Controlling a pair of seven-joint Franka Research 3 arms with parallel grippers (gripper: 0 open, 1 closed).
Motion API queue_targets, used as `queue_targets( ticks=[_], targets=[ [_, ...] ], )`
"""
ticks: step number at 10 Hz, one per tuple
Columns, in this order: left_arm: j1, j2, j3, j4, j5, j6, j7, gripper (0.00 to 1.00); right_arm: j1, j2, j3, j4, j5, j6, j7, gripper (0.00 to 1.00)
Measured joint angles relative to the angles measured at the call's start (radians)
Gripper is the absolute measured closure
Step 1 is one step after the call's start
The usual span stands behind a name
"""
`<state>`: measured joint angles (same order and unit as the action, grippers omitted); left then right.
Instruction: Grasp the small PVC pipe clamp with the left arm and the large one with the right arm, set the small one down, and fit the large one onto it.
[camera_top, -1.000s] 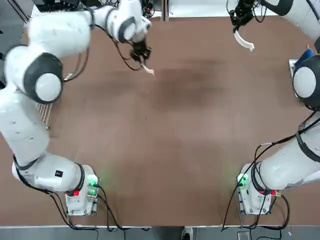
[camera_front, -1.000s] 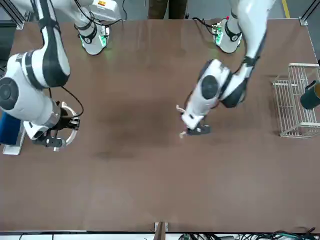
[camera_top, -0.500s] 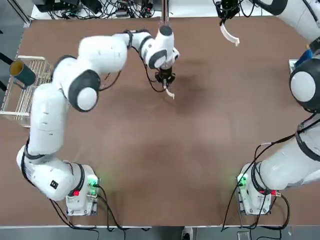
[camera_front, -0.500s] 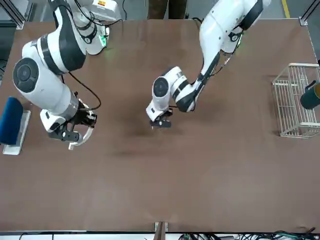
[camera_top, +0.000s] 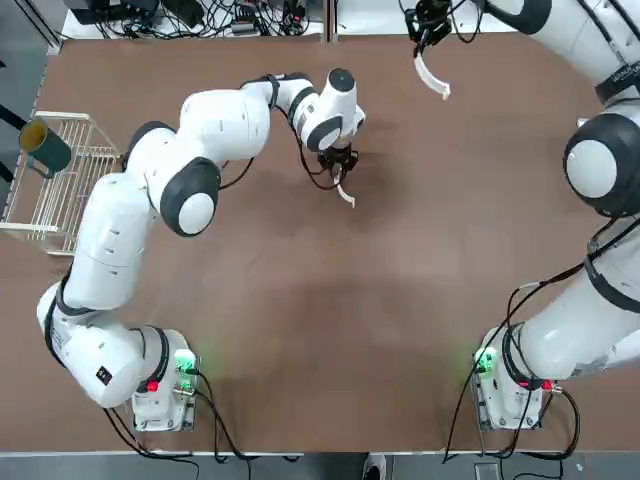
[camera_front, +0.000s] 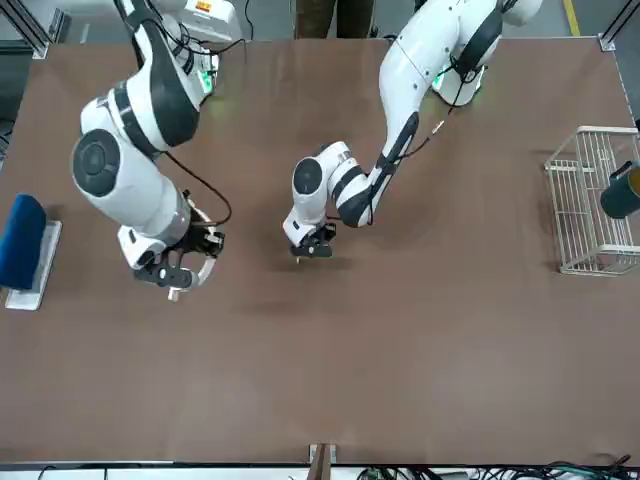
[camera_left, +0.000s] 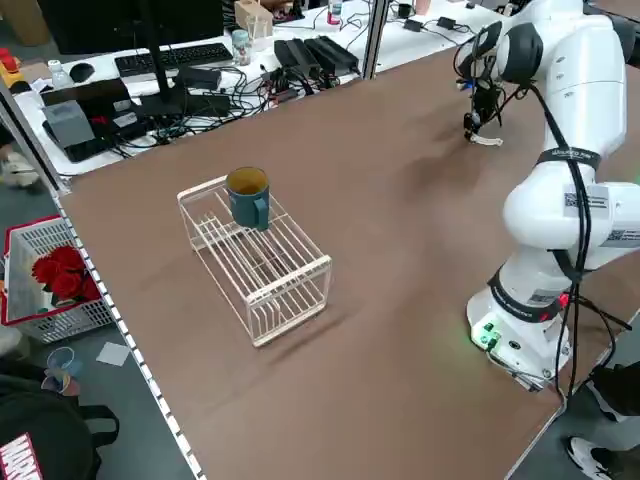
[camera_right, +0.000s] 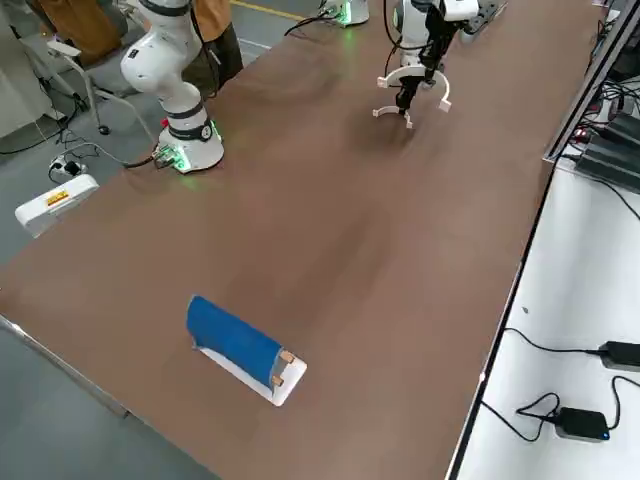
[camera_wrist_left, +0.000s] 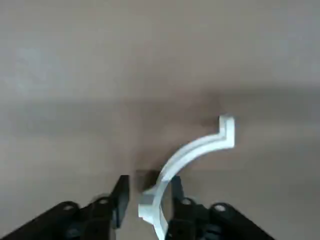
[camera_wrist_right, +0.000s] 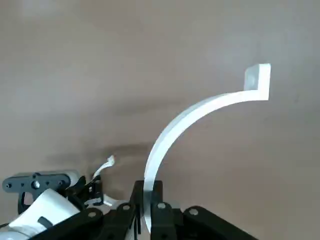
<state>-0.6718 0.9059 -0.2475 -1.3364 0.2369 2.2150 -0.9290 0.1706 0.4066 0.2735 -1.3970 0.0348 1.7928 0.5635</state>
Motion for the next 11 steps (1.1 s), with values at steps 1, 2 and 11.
queue_targets(
  ticks=[1, 2, 11],
  targets=[
    [0.019, -0.018, 0.002, 0.006, 0.0, -0.027, -0.001, 0.39, 0.001, 0.021, 0.028, 0.011, 0.0, 0.019, 0.03, 0.91],
    [0.06, -0.051, -0.007, 0.012, -0.003, -0.084, 0.0, 0.22, 0.003, 0.038, 0.05, 0.016, 0.0, 0.043, 0.064, 0.91],
    [0.84, -0.442, -0.326, -0.082, -0.012, -0.42, 0.384, 0.01, 0.286, 0.296, 0.097, 0.017, -0.18, 0.284, 0.344, 0.91]
  ],
)
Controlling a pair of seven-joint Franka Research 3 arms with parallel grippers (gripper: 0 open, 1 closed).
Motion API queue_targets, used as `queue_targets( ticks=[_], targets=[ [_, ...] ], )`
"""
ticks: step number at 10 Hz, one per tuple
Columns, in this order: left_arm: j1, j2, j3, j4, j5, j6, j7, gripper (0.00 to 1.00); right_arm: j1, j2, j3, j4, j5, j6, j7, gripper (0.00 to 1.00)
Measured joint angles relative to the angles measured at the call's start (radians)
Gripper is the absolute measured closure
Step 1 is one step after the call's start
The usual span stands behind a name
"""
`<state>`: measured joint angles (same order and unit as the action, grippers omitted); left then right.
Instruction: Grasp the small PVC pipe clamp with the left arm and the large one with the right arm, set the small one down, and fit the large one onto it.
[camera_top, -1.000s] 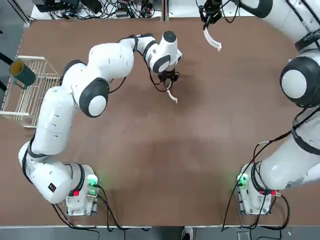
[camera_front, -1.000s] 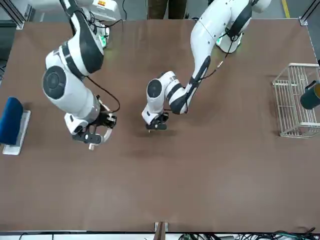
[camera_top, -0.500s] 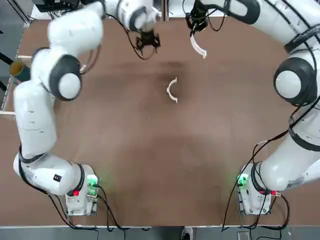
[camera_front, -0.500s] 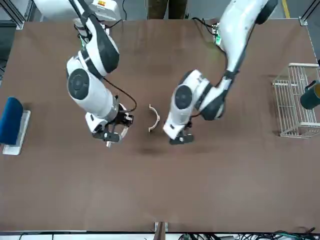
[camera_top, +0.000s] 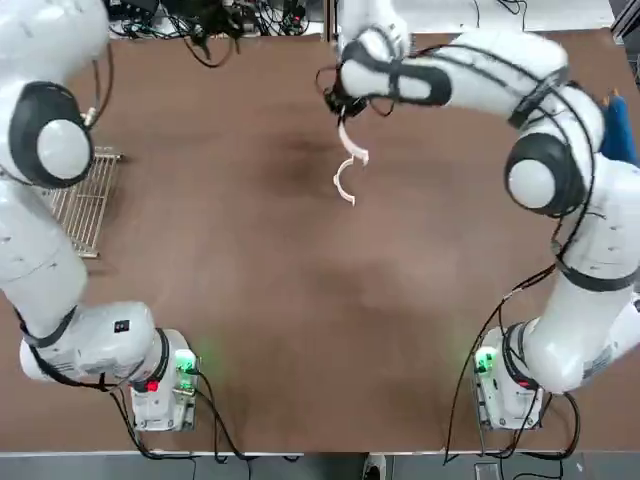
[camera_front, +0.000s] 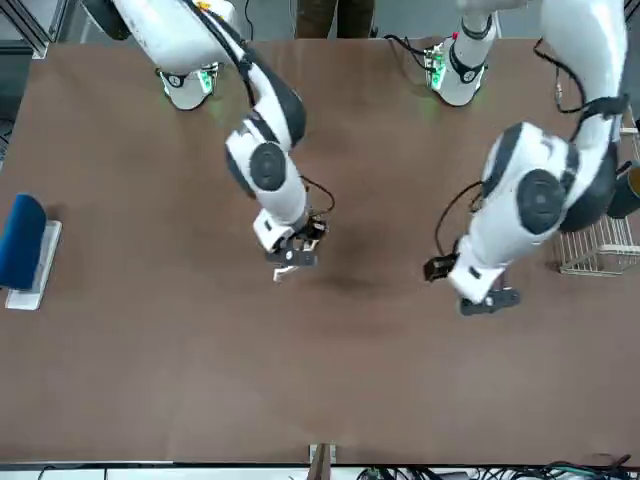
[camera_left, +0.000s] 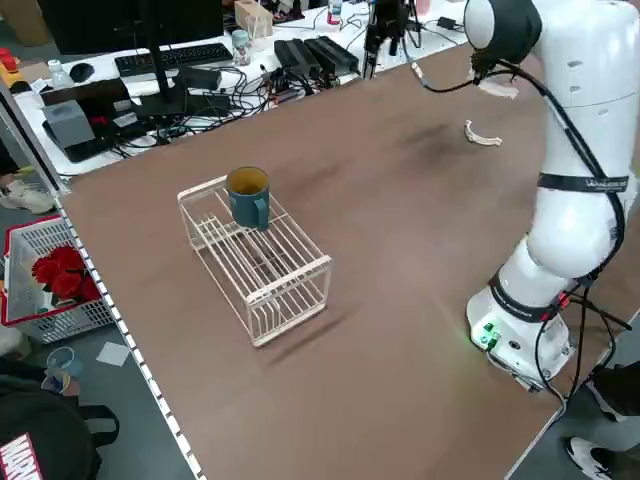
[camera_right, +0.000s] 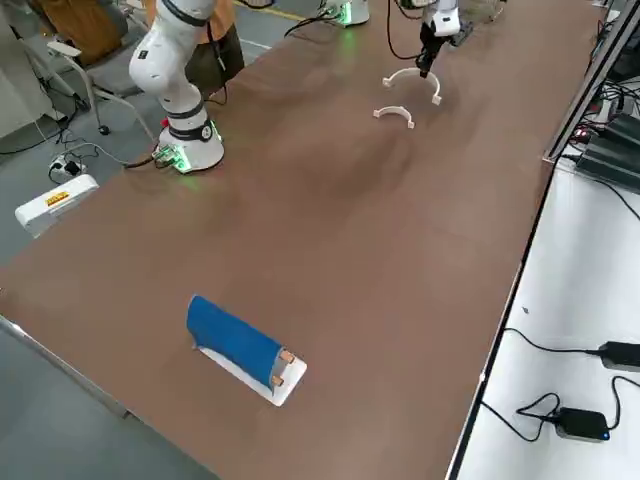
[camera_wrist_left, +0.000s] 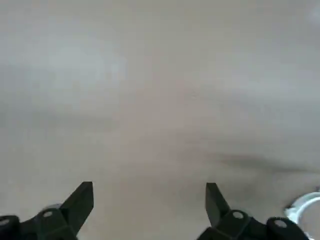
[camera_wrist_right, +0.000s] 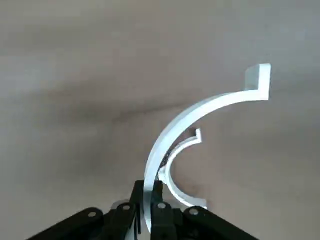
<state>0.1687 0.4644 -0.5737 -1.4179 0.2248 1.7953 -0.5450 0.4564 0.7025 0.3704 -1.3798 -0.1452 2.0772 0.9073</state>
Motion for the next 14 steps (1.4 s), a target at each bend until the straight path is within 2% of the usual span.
queue_targets(
  ticks=[3, 5, 6, 8, 10, 11, 14],
  targets=[
    [0.02, -0.121, 0.058, 0.0, -0.03, -0.082, 0.041, 0.01, 0.068, 0.091, -0.001, 0.002, -0.098, 0.073, 0.065, 0.91],
    [-0.025, -0.242, 0.192, -0.001, -0.136, -0.173, 0.181, 0.0, 0.081, 0.115, -0.002, 0.003, -0.118, 0.092, 0.095, 0.91],
    [-0.071, -0.297, 0.268, -0.006, -0.156, -0.204, 0.225, 0.0, 0.083, 0.118, -0.002, 0.004, -0.119, 0.092, 0.103, 0.91],
    [-0.15, -0.391, 0.355, -0.026, -0.161, -0.244, 0.248, 0.0, 0.098, 0.136, -0.001, 0.003, -0.132, 0.091, 0.121, 0.91],
    [-0.226, -0.443, 0.444, -0.04, -0.161, -0.272, 0.297, 0.0, 0.113, 0.169, -0.002, 0.003, -0.17, 0.112, 0.165, 0.91],
    [-0.245, -0.454, 0.467, -0.043, -0.162, -0.273, 0.315, 0.0, 0.114, 0.179, -0.002, 0.003, -0.175, 0.122, 0.175, 0.91],
    [-0.252, -0.457, 0.472, -0.056, -0.223, -0.275, 0.318, 0.0, 0.114, 0.181, -0.002, 0.007, -0.176, 0.126, 0.181, 0.91]
  ],
)
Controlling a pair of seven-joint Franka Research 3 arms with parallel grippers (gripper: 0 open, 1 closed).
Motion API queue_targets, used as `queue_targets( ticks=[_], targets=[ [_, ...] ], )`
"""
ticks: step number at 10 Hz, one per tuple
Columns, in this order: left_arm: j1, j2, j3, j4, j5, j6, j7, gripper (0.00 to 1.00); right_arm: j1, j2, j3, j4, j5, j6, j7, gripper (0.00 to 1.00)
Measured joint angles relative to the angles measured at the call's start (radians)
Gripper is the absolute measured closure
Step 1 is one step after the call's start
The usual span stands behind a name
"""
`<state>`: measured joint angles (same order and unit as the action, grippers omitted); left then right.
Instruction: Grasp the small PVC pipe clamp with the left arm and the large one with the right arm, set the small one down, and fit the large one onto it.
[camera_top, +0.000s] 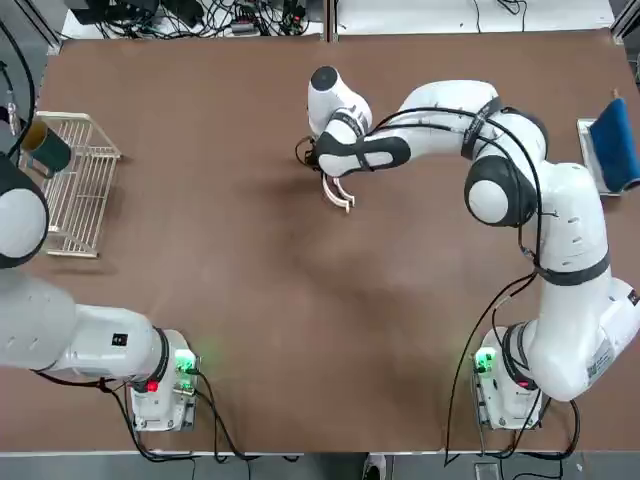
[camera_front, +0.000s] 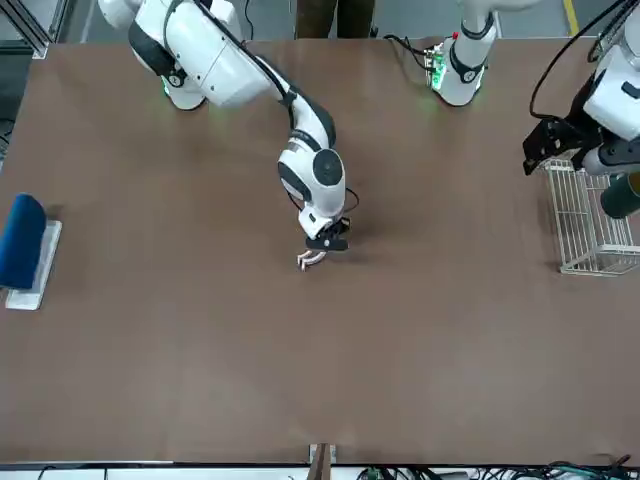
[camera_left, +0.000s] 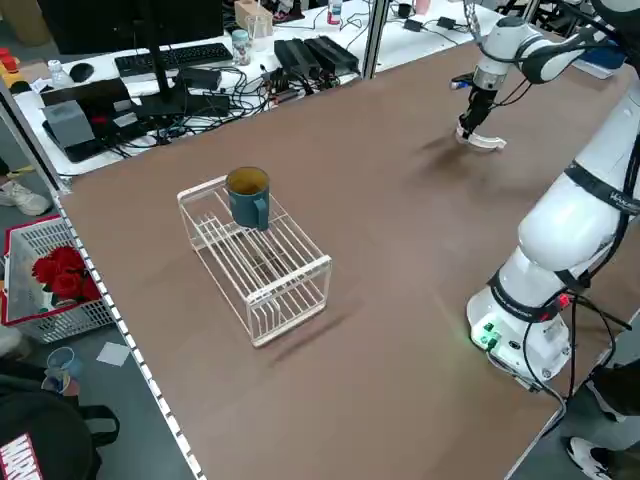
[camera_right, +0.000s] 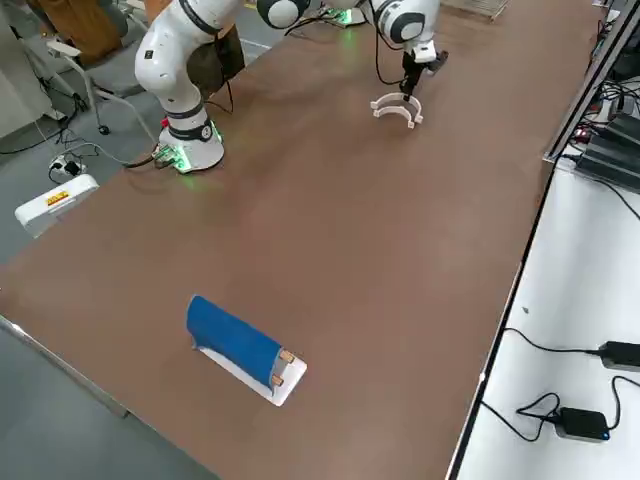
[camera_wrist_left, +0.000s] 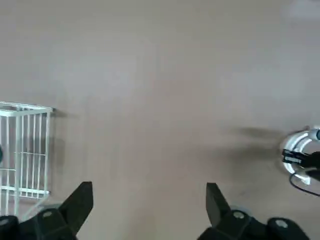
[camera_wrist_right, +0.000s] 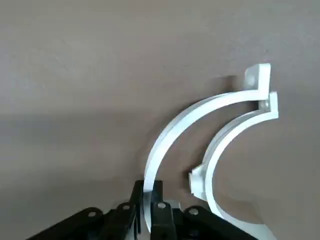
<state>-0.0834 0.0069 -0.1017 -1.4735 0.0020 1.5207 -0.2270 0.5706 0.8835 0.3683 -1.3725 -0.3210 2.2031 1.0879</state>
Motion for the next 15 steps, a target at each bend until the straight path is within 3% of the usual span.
queue_targets(
  ticks=[6, 7, 9, 12, 14, 15],
  targets=[
    [0.001, -0.004, 0.017, -0.028, -0.035, 0.014, 0.037, 0.0, -0.005, 0.001, -0.005, 0.001, 0.0, -0.004, 0.001, 0.82],
    [0.004, -0.009, 0.017, -0.028, -0.035, 0.014, 0.037, 0.0, -0.011, 0.0, -0.006, 0.007, 0.0, -0.014, 0.001, 0.77],
    [0.014, -0.022, 0.017, -0.028, -0.035, 0.014, 0.046, 0.0, -0.039, -0.026, -0.006, 0.036, 0.0, -0.097, 0.001, 0.48],
    [0.019, -0.019, 0.021, -0.034, -0.035, 0.014, 0.058, 0.0, -0.134, -0.191, 0.001, 0.055, 0.0, -0.249, -0.004, 0.05],
    [0.032, -0.018, 0.024, -0.036, -0.035, 0.014, 0.059, 0.0, -0.261, -0.344, 0.019, 0.014, 0.038, -0.295, -0.106, 0.0],
    [0.036, -0.018, 0.025, -0.036, -0.035, 0.014, 0.059, 0.0, -0.324, -0.426, 0.006, -0.017, 0.113, -0.313, -0.226, 0.0]
  ],
)
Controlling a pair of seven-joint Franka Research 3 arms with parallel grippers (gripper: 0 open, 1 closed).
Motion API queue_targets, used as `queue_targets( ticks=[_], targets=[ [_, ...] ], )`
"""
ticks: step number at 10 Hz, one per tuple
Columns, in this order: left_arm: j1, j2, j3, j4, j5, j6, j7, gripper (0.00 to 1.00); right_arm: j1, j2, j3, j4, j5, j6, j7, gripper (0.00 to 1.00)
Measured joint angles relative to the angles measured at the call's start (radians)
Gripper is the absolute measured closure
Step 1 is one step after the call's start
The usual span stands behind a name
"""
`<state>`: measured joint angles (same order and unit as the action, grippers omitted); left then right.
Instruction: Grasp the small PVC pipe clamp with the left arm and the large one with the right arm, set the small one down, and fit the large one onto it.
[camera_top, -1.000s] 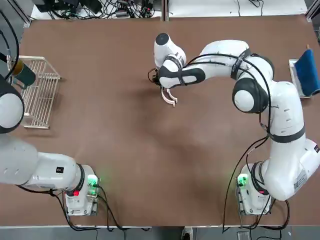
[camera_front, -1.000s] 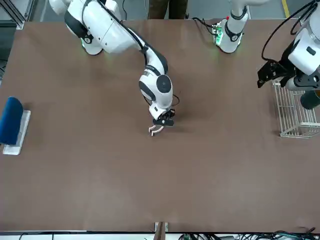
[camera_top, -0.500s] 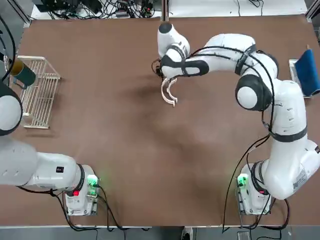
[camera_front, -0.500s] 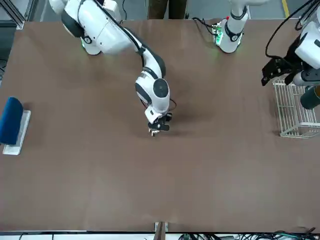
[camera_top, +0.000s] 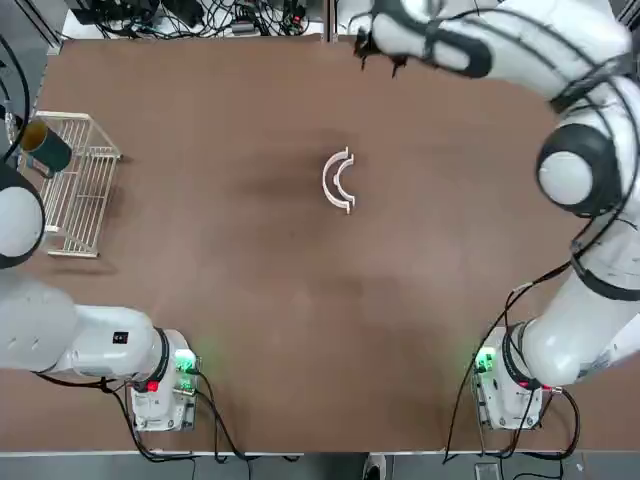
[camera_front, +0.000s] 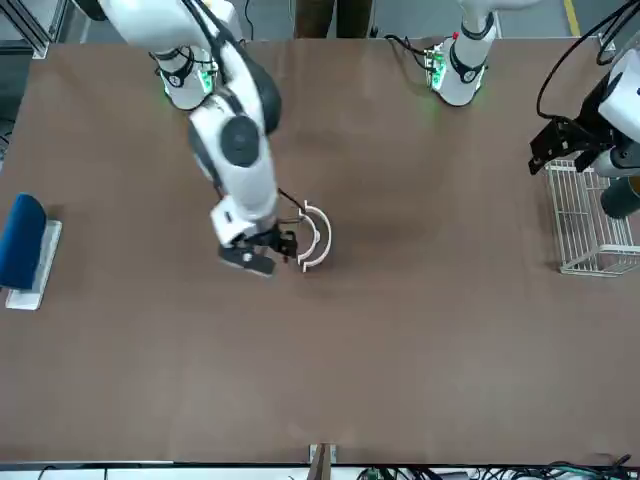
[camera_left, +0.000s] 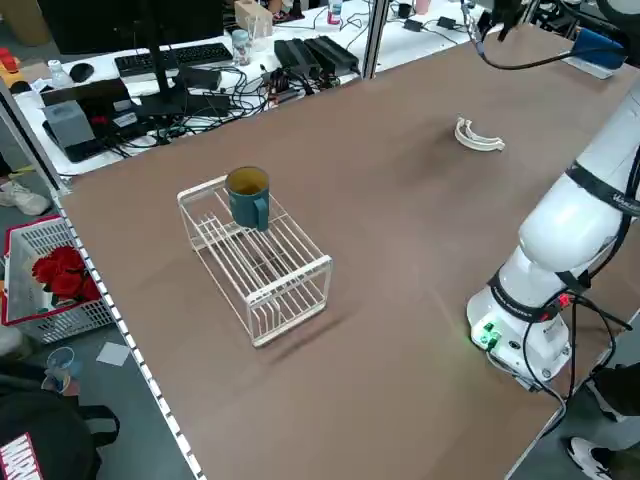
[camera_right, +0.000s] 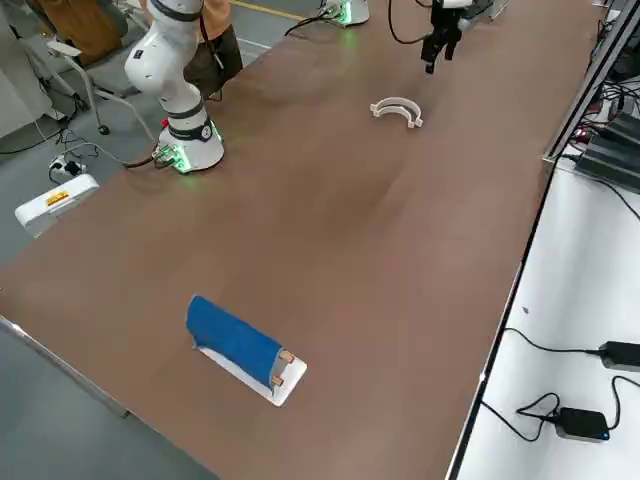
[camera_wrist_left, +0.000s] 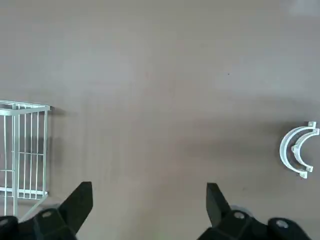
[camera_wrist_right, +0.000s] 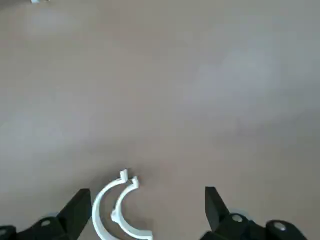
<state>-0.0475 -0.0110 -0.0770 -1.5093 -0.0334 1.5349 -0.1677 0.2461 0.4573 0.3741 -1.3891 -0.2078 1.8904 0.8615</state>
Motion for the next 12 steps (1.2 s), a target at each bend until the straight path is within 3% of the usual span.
queue_targets(
  ticks=[1, 4, 7, 9, 12],
  targets=[
    [0.0, 0.0, 0.0, 0.0, 0.0, 0.0, 0.0, 0.0, -0.041, -0.083, -0.056, -0.028, 0.074, -0.037, -0.139, 0.0],
    [-0.001, 0.0, 0.0, -0.001, 0.0, 0.0, 0.0, 0.0, -0.102, -0.296, -0.32, -0.102, 0.198, -0.167, -0.558, 0.0],
    [-0.003, 0.012, 0.0, -0.006, 0.017, 0.0, 0.0, 0.0, -0.16, -0.399, -0.473, -0.128, 0.216, -0.277, -0.782, 0.0],
    [-0.005, 0.019, -0.002, -0.006, 0.021, 0.005, 0.0, 0.0, -0.169, -0.425, -0.53, -0.129, 0.218, -0.32, -0.895, 0.0],
    [-0.003, 0.019, -0.002, -0.005, 0.022, 0.006, 0.0, 0.0, -0.174, -0.436, -0.532, -0.129, 0.218, -0.331, -0.931, 0.0]
  ],
)
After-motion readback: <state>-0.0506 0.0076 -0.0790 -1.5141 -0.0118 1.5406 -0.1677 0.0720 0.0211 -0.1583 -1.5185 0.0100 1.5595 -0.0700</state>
